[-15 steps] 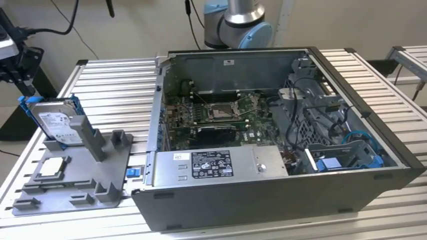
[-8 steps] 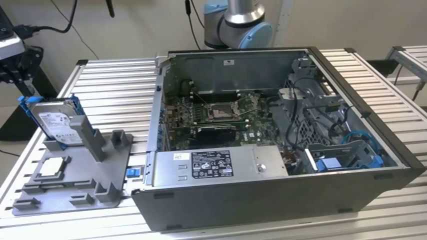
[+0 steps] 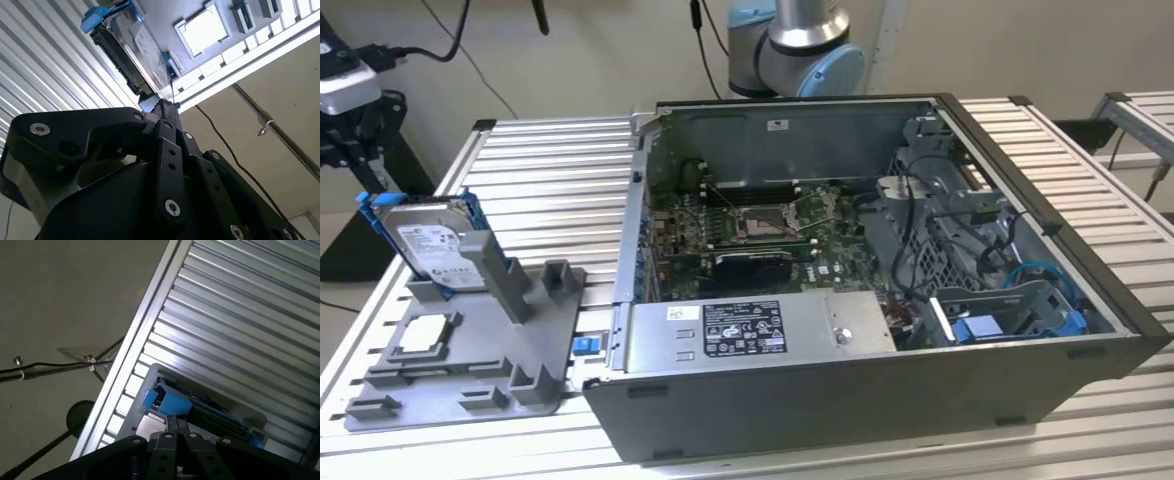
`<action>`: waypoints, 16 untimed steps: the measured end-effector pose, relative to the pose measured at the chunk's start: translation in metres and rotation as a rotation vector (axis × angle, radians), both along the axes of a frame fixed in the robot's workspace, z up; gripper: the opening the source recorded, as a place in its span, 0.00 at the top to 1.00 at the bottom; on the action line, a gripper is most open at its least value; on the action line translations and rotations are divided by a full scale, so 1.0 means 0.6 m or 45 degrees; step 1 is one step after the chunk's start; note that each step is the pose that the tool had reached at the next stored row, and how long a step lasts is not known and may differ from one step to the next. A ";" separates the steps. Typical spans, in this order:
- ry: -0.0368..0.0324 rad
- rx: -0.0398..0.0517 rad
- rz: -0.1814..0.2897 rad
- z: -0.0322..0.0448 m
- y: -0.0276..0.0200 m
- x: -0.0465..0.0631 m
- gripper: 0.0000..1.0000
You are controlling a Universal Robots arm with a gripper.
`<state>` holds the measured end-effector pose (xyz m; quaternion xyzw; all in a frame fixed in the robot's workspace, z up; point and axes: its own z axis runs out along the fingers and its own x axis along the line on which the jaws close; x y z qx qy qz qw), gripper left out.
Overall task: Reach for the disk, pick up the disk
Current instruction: 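Pick up the disk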
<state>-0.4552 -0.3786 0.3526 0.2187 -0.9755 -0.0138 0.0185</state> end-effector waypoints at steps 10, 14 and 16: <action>0.0000 0.000 0.205 0.000 0.0000 0.000 1.00; 0.0000 0.000 0.290 0.000 0.0000 0.000 1.00; -0.0001 0.000 0.335 0.000 0.0000 0.000 1.00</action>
